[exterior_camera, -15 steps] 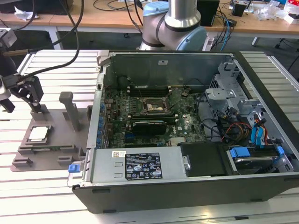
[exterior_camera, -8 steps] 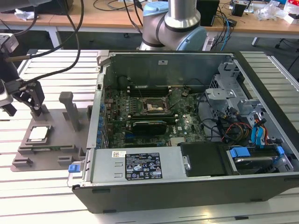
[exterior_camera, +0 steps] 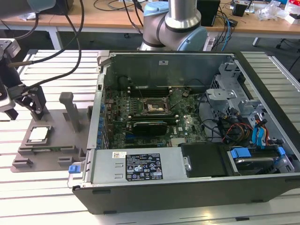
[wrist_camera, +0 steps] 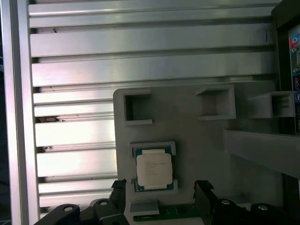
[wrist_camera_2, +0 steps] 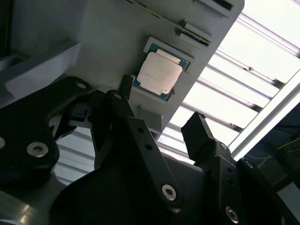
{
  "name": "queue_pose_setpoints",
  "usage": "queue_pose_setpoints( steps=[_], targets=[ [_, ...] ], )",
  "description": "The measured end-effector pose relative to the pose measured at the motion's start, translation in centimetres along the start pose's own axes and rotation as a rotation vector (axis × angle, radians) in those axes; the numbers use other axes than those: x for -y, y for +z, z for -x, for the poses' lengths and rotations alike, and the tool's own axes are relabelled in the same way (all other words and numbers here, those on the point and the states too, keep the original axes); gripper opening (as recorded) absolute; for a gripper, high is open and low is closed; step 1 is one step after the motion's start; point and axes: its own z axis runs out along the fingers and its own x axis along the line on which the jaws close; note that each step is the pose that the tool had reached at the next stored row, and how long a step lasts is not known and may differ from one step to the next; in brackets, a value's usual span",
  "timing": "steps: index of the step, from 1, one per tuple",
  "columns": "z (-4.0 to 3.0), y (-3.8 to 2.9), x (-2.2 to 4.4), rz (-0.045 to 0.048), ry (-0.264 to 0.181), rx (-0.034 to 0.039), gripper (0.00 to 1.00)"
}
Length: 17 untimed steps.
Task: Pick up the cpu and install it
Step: 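Pick up the cpu and move it towards the insertion slot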
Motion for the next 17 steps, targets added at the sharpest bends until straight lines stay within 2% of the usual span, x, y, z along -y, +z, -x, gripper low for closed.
queue_pose_setpoints(
  steps=[17],
  targets=[
    [-0.04, 1.79, 0.17, 0.0, 0.0, 0.0, 0.69]
  ],
)
